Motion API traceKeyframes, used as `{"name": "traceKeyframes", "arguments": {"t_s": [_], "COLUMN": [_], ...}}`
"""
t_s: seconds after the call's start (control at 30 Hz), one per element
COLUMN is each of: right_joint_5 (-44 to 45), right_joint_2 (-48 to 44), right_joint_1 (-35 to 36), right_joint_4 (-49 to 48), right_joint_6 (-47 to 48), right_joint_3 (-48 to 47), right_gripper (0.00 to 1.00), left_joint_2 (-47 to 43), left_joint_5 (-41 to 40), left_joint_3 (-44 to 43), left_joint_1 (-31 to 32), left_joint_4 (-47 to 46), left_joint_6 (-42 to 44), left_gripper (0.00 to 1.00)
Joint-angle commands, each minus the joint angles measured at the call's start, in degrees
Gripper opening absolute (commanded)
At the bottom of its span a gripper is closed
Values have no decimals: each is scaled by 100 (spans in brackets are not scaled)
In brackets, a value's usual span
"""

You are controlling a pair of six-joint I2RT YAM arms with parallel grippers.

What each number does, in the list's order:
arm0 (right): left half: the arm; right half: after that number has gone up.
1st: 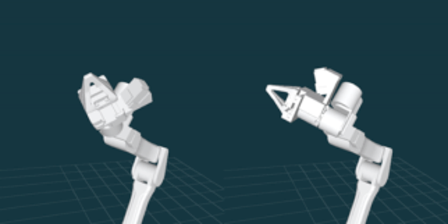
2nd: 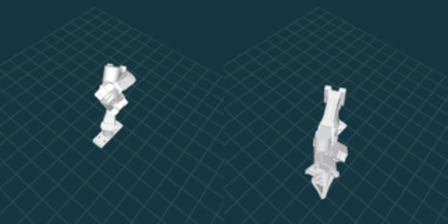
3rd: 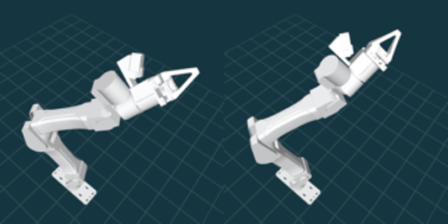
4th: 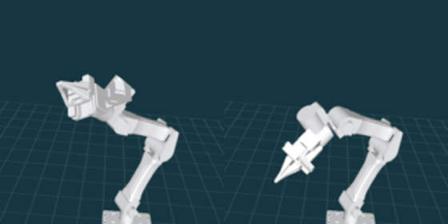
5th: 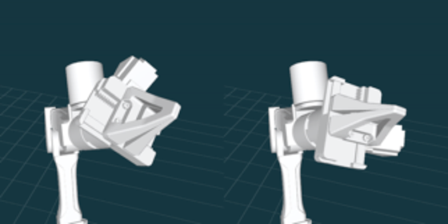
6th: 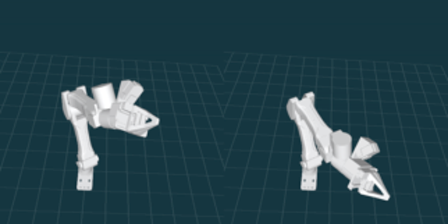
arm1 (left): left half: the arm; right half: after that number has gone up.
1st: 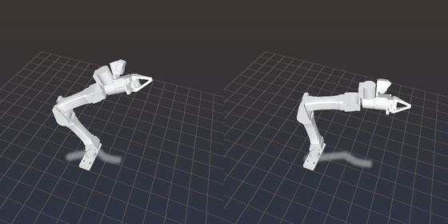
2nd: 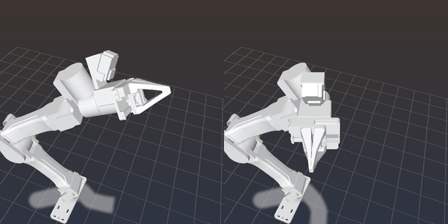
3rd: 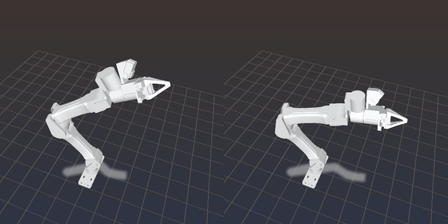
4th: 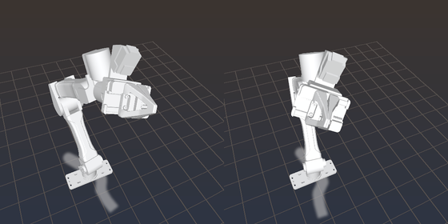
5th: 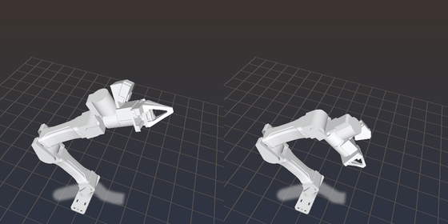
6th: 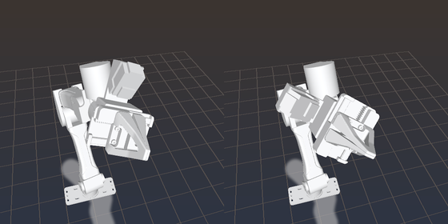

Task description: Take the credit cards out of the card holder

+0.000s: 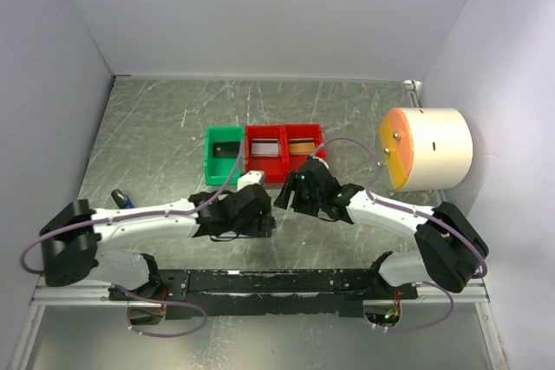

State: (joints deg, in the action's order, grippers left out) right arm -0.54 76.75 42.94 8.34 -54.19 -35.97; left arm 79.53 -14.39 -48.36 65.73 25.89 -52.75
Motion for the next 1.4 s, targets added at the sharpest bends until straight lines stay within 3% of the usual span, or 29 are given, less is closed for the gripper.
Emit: {"name": "traceKeyframes", "arguments": {"t_s": [0.0, 0.27, 0.7, 0.97, 1.37], "right_joint_5": [-575, -935, -1377, -402, -199], "right_joint_2": [1, 398, 1363, 1556, 1531], "right_joint_1": [-10, 320, 743, 735, 611], "right_joint_4": [-637, -988, -981, -330, -461], "right_joint_6": [229, 433, 769, 572, 357], "right_joint_3": [-27, -443, -1055, -512, 66], "right_gripper": [67, 45, 27, 22, 22], "left_joint_2": [-698, -1198, -1312, -1171, -493], "left_joint_5": [-330, 204, 917, 1247, 1668], "left_joint_3": [448, 991, 1400, 1487, 1522], "left_joint_1": [-118, -888, -1775, -1853, -1886], "left_joint_4": [50, -176, -554, -1009, -1829], "left_joint_6": [-171, -30, 93, 174, 90], "left_gripper": [73, 73, 69, 67, 63]}}
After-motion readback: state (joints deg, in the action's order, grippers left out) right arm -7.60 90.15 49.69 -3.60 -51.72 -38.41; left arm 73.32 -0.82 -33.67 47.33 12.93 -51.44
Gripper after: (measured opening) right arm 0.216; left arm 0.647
